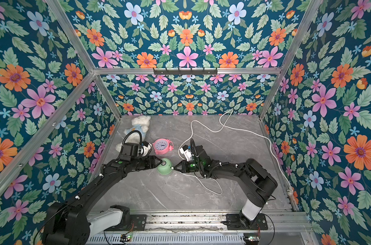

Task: Charge the cordless meat grinders
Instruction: Insert the charging cable into the cordless meat grinder.

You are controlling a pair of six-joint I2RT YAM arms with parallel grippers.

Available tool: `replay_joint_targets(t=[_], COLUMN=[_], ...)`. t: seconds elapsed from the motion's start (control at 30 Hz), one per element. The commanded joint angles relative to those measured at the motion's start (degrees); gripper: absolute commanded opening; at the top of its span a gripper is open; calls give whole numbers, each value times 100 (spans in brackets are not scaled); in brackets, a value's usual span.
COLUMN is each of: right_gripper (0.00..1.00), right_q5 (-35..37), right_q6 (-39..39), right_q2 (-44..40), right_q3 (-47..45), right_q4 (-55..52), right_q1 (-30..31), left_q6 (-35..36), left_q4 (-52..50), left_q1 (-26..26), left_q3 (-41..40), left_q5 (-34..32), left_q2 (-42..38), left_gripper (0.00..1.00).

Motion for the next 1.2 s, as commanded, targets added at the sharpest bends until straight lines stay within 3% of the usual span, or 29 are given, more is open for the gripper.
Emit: replay_joint_targets(t=[0.0,1.17], right_gripper=[0,0], right_q5=[12,30], right_q6=[21,256], right_q2=[-37,196], right_q3=[33,85], right_q4=[212,509], right_q1=[7,-1], left_q6=[94,130], left_q4=[52,72], left_q1=[0,1], left_q3=[-14,-107], left_q5=[66,162], left_q2=[3,43], left_gripper=[62,59])
